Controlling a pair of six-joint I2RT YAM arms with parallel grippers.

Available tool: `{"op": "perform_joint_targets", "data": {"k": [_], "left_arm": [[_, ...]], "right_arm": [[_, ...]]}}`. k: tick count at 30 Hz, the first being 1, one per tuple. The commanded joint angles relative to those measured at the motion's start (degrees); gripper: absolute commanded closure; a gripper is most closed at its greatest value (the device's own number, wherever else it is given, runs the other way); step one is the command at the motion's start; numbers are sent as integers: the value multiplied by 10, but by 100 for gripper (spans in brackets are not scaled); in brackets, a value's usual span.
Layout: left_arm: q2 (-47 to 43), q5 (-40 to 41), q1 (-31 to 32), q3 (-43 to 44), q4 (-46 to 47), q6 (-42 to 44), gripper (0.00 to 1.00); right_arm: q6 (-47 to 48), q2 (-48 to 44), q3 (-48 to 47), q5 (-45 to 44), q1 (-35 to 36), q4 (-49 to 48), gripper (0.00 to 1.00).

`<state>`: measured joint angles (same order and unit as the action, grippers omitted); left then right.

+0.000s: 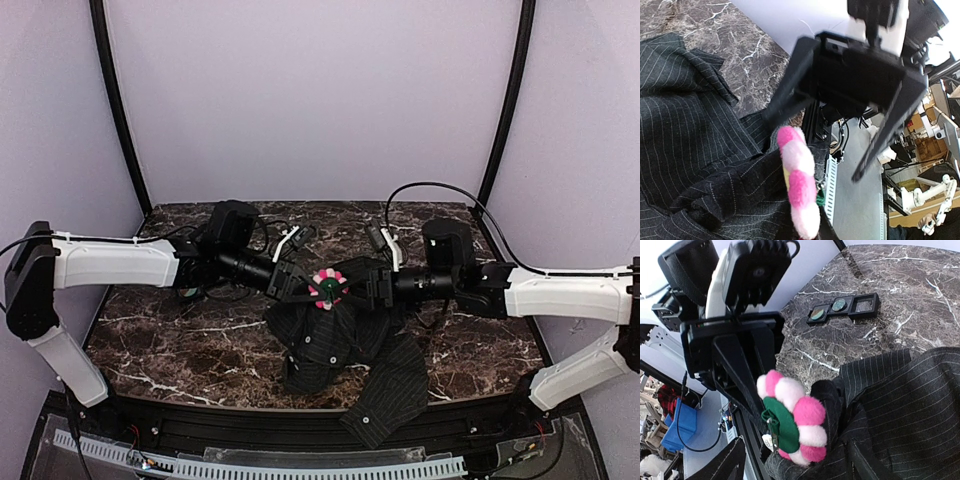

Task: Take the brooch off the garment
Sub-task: Open the brooch with the crumpled clothing.

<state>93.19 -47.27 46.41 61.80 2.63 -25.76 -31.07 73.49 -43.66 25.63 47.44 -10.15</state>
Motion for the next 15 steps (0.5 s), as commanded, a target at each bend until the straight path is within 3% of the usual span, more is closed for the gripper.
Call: {"op": "perform_joint_targets", "data": {"k": [1, 8, 13, 15], "left_arm": [[1, 28, -4, -3, 17, -21, 99], [7, 58, -5, -6, 12, -32, 99], [8, 81, -5, -14, 4, -34, 99], [10, 77, -5, -19, 8, -37, 99]], "right_arm": [[20, 5, 13, -38, 23, 20, 33], [17, 32, 0, -58, 44, 34, 43], [5, 42, 4, -85, 47, 48, 66], [3, 43, 6, -87, 48, 40, 83]]}}
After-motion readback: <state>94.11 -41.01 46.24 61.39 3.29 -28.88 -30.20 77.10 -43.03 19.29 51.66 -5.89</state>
